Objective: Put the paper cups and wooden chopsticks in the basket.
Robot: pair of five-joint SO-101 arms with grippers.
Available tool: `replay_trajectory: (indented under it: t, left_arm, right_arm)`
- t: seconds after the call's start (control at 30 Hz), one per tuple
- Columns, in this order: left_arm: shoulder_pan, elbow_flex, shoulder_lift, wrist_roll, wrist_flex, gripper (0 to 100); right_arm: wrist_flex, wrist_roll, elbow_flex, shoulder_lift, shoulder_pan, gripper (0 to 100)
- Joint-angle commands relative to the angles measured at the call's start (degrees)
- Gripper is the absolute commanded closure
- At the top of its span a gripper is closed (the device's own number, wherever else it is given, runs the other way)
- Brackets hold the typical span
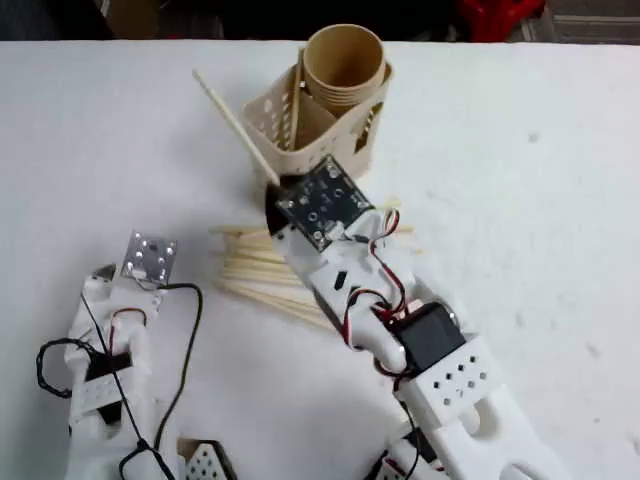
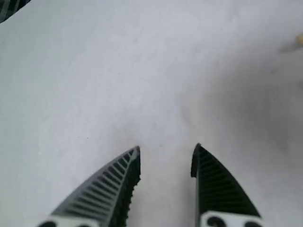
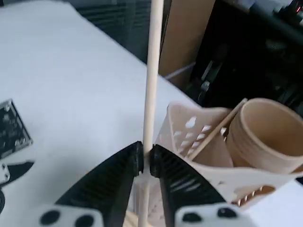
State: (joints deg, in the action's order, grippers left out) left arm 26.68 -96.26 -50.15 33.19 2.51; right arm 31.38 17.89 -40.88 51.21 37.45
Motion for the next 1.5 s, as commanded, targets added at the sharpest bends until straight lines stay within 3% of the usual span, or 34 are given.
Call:
replay_trajectory:
  t: [0.0,0.33,0.53,0.77,1.0,1.2,1.47]
  left_arm:
    - [0.22,0.09,-1.1,0.44,-0.97,81]
    - [0.13,0.09,-1.1,0.44,-0.97,81]
    - [0.13,0.09,-1.1,0.44,-0.97,81]
    - [0.13,0.09,-1.1,0.44,-0.97,81]
    - [0.13,0.09,-1.1,0.44,-0.97,81]
    - [0.13,0.09,-1.1,0.44,-0.97,81]
    - [0.13,0.09,-1.1,0.44,-0.97,81]
  right_arm:
    - [-7.78,-0.09,4.4,0.04,-0.4,98.2]
    - [-11.56,-0.09,25.41,-19.65,-0.57,98.2]
    - [-11.82,-0.53,38.07,-35.47,-5.14,98.2]
    - [-21.49,-0.53,30.42,-38.81,-9.54,98.2]
    - [-21.58,-0.62,26.11,-38.81,-9.19,97.6]
    - [-13.85,-4.57,26.11,-34.86,-9.19,83.4]
    - [13.58,-5.01,26.02,-22.9,-9.19,89.9]
